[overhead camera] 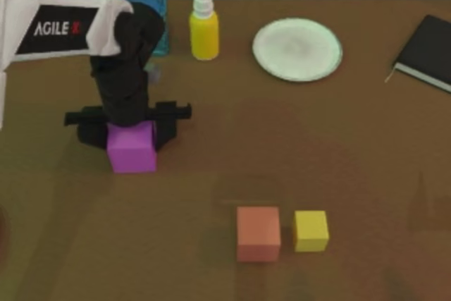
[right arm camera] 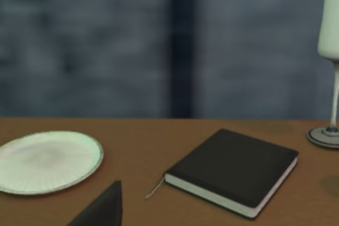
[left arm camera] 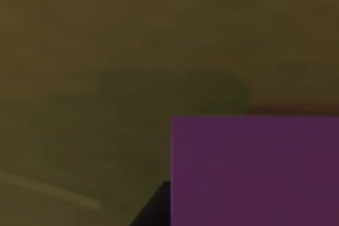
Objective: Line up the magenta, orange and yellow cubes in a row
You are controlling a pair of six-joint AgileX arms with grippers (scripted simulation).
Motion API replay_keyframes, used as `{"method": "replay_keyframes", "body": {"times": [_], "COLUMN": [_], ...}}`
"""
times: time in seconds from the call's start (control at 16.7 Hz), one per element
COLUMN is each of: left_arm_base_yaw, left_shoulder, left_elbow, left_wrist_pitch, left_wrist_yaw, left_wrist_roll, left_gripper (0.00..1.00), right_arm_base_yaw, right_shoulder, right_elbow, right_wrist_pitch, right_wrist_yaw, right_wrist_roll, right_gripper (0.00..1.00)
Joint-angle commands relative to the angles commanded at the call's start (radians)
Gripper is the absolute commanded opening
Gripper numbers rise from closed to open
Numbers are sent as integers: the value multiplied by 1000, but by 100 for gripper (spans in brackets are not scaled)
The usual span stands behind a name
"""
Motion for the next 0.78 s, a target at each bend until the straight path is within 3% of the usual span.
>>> {"method": "replay_keyframes", "body": {"times": [0.6, 0.78], "left_arm_base_yaw": [2, 7], "left_shoulder": [-13, -38], "left_elbow": [5, 51], "left_wrist_pitch": [-8, -80], "left_wrist_yaw": [-4, -5], "left_wrist_roll": [3, 2], "left_gripper": [0, 0], "right_arm_base_yaw": [0, 0], "right_shoulder": [0, 0], "right_elbow": [0, 0], "right_wrist_pitch": [0, 0], "right_wrist_yaw": [0, 0], "right_wrist_roll": [0, 0], "right_gripper": [100, 100]}}
